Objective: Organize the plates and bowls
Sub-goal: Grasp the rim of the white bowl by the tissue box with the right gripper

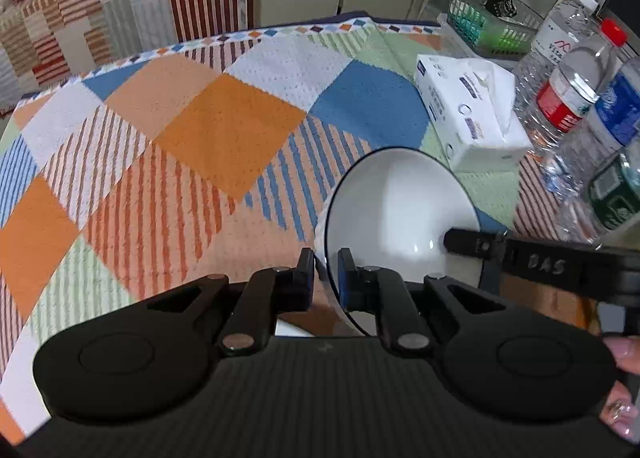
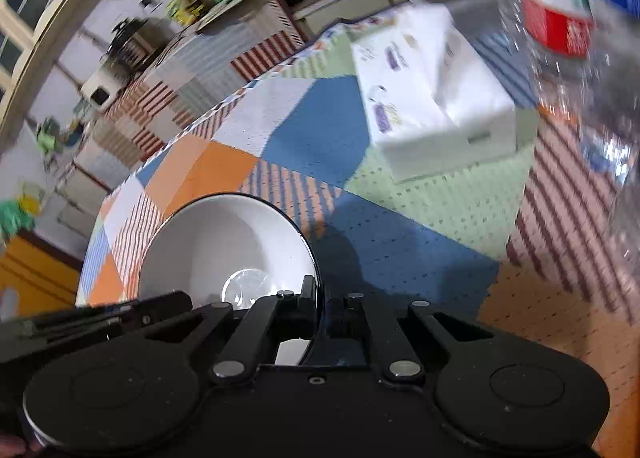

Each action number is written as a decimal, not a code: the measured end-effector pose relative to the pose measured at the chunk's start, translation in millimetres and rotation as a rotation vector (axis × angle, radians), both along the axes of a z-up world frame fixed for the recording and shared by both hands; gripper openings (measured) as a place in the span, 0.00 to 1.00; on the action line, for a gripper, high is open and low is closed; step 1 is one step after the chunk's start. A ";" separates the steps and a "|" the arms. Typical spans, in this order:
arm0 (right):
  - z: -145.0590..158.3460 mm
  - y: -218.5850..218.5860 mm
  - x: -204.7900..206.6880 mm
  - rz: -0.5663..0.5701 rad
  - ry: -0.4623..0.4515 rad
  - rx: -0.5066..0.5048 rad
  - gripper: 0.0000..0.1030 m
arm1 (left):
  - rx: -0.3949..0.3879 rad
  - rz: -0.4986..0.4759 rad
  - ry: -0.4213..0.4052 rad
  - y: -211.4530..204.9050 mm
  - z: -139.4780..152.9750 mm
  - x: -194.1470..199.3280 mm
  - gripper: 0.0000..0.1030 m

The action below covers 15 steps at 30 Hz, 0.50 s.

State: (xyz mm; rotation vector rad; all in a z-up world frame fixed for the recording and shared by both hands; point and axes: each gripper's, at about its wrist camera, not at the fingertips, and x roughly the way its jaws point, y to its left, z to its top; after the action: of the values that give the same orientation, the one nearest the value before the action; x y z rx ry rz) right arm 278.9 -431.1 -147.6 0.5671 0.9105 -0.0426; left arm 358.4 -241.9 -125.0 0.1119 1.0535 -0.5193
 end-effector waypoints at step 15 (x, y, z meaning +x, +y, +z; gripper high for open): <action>74.5 22.9 -93.1 0.174 -0.043 0.051 0.11 | -0.076 -0.039 0.199 65.1 60.0 -82.0 0.11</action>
State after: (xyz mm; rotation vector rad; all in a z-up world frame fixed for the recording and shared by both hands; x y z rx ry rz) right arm 185.8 -408.3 -73.2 0.5330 0.9184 0.1494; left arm 276.5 -176.8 -65.0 0.0138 1.2257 -0.6142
